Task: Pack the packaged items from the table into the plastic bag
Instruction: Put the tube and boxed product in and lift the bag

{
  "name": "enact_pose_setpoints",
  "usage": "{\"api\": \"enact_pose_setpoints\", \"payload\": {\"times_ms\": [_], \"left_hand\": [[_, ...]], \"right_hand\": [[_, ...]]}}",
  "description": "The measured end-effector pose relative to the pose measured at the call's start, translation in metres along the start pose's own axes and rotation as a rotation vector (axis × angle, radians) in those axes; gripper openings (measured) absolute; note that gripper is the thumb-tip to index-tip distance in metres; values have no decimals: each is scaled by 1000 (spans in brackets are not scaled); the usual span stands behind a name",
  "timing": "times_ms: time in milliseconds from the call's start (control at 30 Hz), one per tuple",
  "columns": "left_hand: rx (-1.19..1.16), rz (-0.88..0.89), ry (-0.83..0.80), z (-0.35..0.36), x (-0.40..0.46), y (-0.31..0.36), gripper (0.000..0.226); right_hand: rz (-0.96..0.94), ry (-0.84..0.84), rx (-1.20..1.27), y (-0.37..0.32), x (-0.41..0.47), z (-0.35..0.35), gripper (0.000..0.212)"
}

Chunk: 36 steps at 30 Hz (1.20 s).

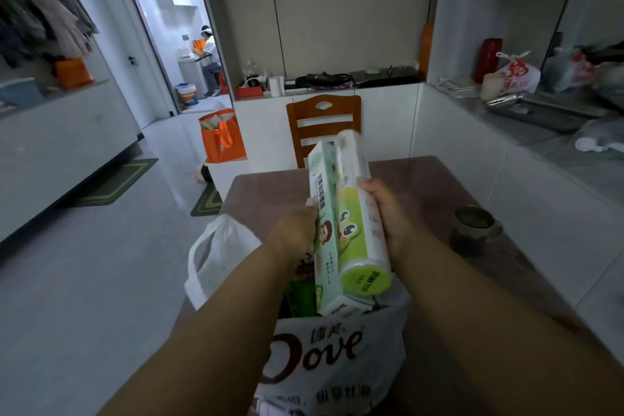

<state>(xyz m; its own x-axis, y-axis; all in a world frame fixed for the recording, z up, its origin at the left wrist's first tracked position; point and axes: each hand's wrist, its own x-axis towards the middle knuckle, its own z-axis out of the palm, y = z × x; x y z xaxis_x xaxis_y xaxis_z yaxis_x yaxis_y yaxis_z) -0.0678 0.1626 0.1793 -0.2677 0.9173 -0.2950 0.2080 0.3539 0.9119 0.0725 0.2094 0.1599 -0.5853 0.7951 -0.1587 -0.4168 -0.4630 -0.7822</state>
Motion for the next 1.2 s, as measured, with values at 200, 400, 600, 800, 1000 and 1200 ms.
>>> {"api": "enact_pose_setpoints", "payload": {"times_ms": [200,400,600,800,1000,1200], "left_hand": [[413,346,321,-41,-34,-6,30],[783,682,688,-65,-58,-9,27],[1140,119,742,-94,-44,-25,34],[-230,-51,333,-108,-34,-11,19],[-807,-102,143,-133,-40,3,20],[-917,-103,6,-141,-37,7,26]], "right_hand": [[-79,52,-40,-2,-6,21,57],[-251,139,-217,6,2,41,85],[-284,189,-769,38,-8,40,105],[-341,28,-1075,38,-17,43,118],[-261,-39,-1381,51,-20,39,124],[-315,-78,-1527,48,-23,41,126]]}}
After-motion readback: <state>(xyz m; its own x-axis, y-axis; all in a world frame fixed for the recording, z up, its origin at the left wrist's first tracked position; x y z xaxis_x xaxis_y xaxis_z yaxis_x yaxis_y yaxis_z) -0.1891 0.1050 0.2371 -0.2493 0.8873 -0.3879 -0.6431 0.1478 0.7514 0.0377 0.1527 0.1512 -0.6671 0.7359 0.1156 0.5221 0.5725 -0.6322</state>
